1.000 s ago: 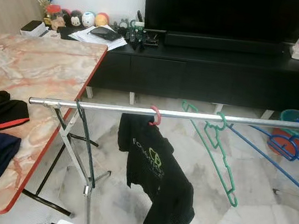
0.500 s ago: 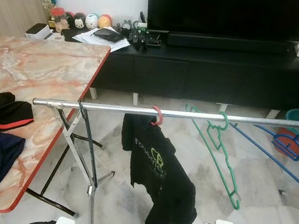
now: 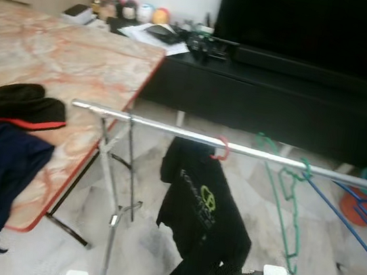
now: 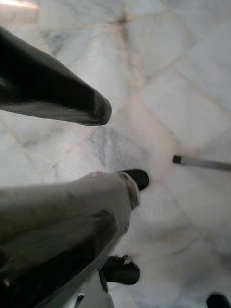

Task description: Hang hanger

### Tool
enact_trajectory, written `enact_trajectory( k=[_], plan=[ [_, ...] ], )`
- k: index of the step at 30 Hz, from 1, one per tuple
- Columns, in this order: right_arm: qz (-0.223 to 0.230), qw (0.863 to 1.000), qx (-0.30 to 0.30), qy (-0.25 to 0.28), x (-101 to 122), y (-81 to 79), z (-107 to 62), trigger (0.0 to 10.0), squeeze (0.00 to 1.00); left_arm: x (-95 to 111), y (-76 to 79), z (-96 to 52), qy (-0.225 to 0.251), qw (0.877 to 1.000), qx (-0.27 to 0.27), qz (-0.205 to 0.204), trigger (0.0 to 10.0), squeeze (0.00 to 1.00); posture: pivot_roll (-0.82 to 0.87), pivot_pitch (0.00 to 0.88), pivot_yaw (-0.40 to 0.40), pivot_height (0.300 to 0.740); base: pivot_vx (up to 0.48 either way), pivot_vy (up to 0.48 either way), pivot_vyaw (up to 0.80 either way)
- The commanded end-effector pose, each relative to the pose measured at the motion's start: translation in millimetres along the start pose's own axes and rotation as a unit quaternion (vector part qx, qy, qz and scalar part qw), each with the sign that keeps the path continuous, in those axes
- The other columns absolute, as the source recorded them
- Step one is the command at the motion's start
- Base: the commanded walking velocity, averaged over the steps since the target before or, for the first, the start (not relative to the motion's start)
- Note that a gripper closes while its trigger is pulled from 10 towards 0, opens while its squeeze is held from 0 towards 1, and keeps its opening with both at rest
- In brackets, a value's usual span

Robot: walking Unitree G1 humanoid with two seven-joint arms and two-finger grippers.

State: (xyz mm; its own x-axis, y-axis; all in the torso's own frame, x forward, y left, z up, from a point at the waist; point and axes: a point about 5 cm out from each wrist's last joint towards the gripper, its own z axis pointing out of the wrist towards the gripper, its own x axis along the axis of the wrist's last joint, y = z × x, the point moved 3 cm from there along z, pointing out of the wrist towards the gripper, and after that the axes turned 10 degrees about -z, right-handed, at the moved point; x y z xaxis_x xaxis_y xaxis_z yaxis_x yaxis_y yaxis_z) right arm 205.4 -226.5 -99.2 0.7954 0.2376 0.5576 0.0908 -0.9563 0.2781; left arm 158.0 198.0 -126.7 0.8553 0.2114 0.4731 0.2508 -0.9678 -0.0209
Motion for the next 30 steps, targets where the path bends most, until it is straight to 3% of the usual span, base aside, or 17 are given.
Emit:
enact_trajectory(
  k=[1, 5, 10, 18, 24, 27, 30],
  plan=[
    [0.0, 1.0, 0.002, -0.003, -2.8, 1.0, -0.5, 10.0, 0.0, -17.7, -3.0, -2.3, -0.024, 1.0, 0.011, -0.004, 10.0, 0.0, 0.0, 0.0, -0.081, 0.74, 0.0, 0.0, 0.0],
    [0.003, 1.0, 0.007, -0.009, -8.6, -2.9, -1.6, 10.0, 0.0, -21.8, -11.2, -3.6, -0.02, 1.0, 0.019, -0.009, 10.0, 0.0, 0.01, 0.0, -0.069, 0.74, 0.0, 0.0, 0.0],
    [0.005, 0.999, 0.024, -0.043, -39.4, -16.8, -9.4, 10.0, 0.0, -31.4, -26.9, -6.6, -0.025, 0.999, 0.028, 0.02, 10.0, 0.0, 0.04, 0.0, -0.044, 0.74, 0.0, 0.0, 0.0],
    [0.001, 0.997, 0.049, -0.062, -57.1, -35.6, -16.3, 10.0, 0.0, -49.3, -42.0, -12.4, -0.037, 0.998, 0.044, 0.028, 10.0, 0.0, 0.09, 0.0, -0.051, 0.74, 0.0, 0.0, 0.0],
    [-0.002, 0.998, 0.061, -0.035, -41.6, -35.5, -12.2, 10.0, 0.0, -61.8, -40.6, -15.5, -0.046, 0.998, 0.053, 0.001, 10.0, 0.0, 0.17, 0.0, -0.12, 0.74, 0.0, 0.0, 0.0],
    [-0.023, 0.997, 0.067, -0.019, -25.6, -35.7, -7.9, 10.0, 0.0, -57.2, -37.9, -14.5, -0.032, 0.998, 0.054, -0.011, 10.0, 0.0, 0.15, 0.0, -0.105, 0.74, 0.0, 0.0, 0.0],
    [-0.011, 0.998, 0.056, -0.015, -20.1, -31.6, -6.1, 10.0, 0.0, -54.1, -33.9, -13.3, -0.029, 0.999, 0.046, 0.004, 10.0, 0.0, 0.13, 0.0, -0.087, 0.74, 0.0, 0.0, 0.0]
  ],
)
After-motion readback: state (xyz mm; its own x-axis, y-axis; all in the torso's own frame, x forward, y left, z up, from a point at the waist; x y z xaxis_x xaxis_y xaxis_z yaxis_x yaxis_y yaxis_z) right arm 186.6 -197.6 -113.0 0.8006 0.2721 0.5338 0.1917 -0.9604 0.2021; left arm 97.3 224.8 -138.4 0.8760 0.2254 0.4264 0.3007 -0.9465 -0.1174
